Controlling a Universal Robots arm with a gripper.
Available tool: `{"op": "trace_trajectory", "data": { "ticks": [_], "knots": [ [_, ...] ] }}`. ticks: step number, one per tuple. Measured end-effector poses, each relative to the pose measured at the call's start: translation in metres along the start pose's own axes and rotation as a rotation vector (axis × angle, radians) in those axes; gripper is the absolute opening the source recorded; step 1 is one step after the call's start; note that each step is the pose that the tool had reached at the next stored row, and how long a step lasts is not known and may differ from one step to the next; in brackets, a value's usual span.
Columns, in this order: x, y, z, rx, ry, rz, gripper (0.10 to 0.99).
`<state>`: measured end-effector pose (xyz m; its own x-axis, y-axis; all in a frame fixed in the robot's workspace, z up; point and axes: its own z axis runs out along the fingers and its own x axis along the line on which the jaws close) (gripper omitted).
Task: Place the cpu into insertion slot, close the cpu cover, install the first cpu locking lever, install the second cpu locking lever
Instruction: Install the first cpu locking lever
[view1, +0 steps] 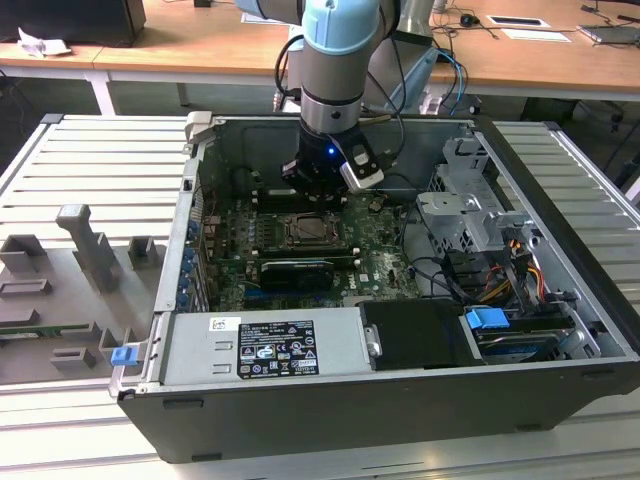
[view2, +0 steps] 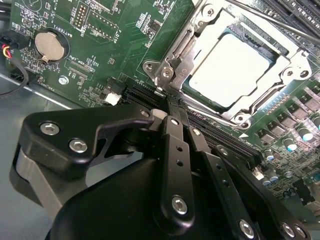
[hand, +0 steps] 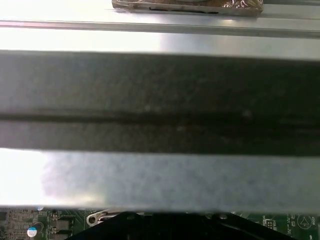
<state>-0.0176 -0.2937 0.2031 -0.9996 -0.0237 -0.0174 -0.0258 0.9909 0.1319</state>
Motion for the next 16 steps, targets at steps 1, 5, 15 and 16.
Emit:
{"op": "trace_trajectory", "data": {
  "ticks": [1, 5, 15, 16],
  "knots": [
    [0.0000, 0.0000, -0.0002, 0.000, 0.0000, 0.000, 0.106],
    [0.0000, 0.0001, -0.0007, 0.000, 0.0000, 0.000, 0.106],
    [0.0000, 0.0002, -0.0016, 0.010, 0.0004, 0.000, 0.106],
    [0.0000, 0.0002, -0.0014, 0.015, 0.0004, 0.000, 0.106]
  ]
}}
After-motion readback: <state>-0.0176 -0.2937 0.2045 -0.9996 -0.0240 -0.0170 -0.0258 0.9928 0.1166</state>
